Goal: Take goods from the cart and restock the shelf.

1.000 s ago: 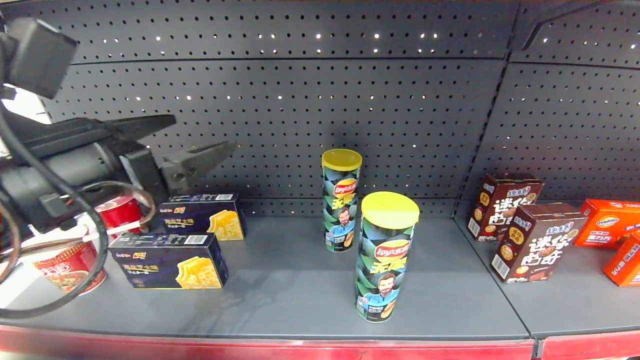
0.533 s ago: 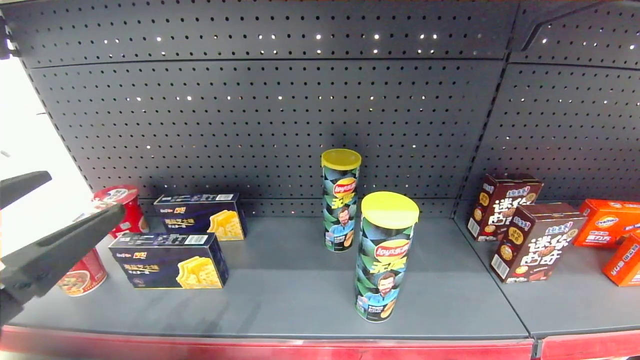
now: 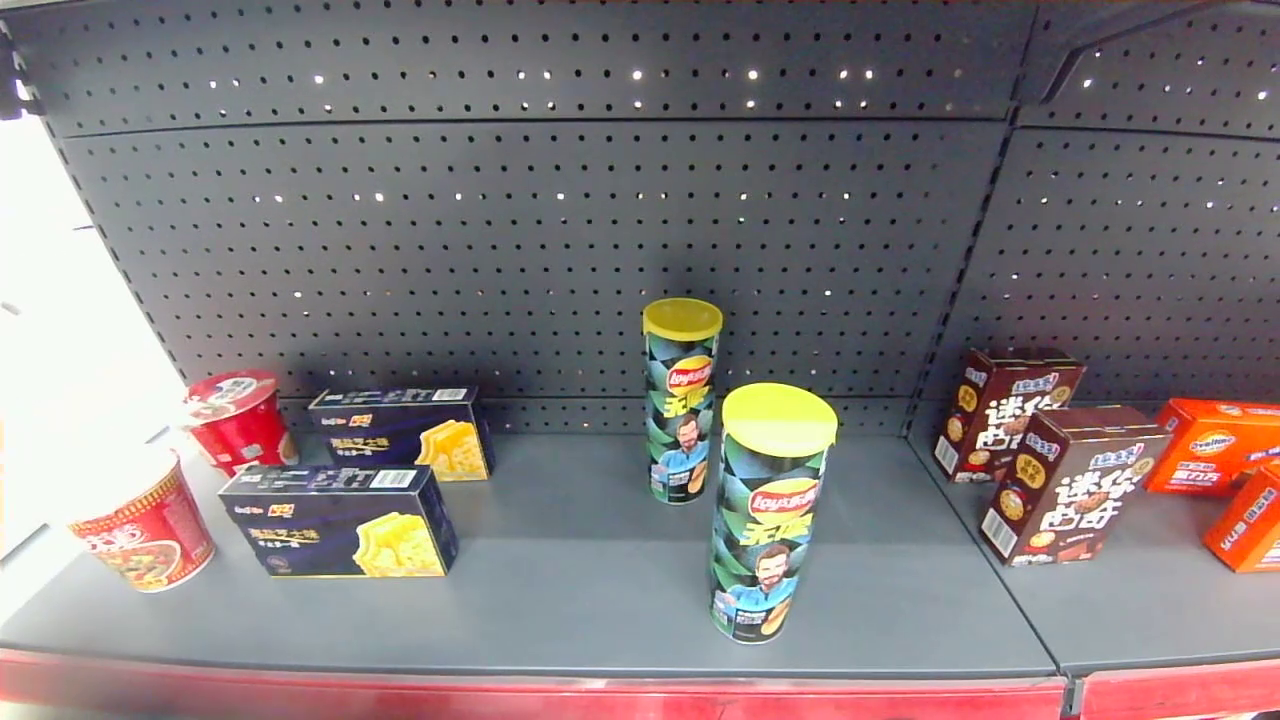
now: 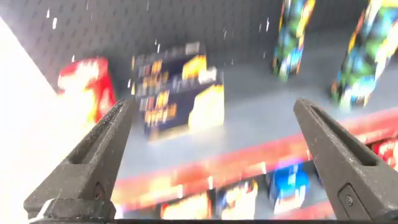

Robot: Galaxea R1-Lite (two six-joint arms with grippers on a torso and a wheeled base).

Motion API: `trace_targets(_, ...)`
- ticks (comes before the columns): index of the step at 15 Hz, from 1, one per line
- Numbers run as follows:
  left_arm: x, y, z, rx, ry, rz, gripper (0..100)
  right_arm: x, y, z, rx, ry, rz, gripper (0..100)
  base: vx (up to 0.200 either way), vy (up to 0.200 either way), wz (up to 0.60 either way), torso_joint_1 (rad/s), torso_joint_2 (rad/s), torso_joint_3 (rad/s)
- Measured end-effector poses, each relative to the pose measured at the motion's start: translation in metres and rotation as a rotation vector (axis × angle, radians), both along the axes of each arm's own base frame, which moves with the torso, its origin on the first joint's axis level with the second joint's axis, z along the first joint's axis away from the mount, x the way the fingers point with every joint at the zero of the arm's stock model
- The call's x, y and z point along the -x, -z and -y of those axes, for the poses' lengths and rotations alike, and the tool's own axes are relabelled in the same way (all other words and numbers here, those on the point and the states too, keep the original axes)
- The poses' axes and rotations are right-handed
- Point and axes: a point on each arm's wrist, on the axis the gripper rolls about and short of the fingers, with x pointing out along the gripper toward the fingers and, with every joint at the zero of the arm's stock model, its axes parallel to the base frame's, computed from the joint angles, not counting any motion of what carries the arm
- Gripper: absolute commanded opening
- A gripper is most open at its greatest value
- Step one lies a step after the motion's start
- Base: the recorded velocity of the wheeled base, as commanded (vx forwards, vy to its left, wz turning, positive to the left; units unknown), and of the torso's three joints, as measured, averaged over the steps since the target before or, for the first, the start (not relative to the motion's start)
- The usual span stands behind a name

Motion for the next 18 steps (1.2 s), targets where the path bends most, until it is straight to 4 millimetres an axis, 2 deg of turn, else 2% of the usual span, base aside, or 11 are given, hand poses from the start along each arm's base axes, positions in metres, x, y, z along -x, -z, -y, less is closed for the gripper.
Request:
trace_targets(2,0.024,0.023,-0.008,-0.022,-0.034,-0.048,100,0.0,-0.001,0.0,0.022,-0.002,0.005,100,0.0,0.0,0.0,0.0,0.0,0.0)
trace_targets(3,0.033,0.032,-0.01,-0.03,-0.047,-0.066,100,0.003,-0.009,0.0,0.022,-0.004,0.038,100,0.0,0.0,0.0,0.0,0.0,0.0)
trace_targets(5,0.044,0.039,-0.011,-0.017,-0.051,-0.029,100,0.014,-0.039,-0.001,0.018,-0.017,0.13,100,0.0,0.0,0.0,0.0,0.0,0.0)
trace_targets(7,0.043,0.052,-0.011,-0.019,-0.038,-0.042,100,0.022,-0.076,-0.001,0.025,-0.055,0.191,100,0.0,0.0,0.0,0.0,0.0,0.0)
trace_targets(8,0.042,0.06,-0.01,-0.02,-0.027,-0.059,100,0.023,-0.094,-0.002,0.04,-0.083,0.204,100,0.0,0.0,0.0,0.0,0.0,0.0)
trace_targets(10,0.039,0.078,-0.01,-0.019,-0.013,-0.087,100,0.017,-0.117,-0.003,0.063,-0.129,0.194,100,0.0,0.0,0.0,0.0,0.0,0.0)
trace_targets(13,0.034,0.092,-0.009,0.037,0.005,-0.084,100,0.008,-0.129,-0.003,0.065,-0.167,0.158,100,0.0,0.0,0.0,0.0,0.0,0.0)
trace_targets(18,0.018,0.112,-0.003,0.09,0.065,-0.032,100,0.002,-0.134,-0.005,0.057,-0.288,0.108,100,0.0,0.0,0.0,0.0,0.0,0.0)
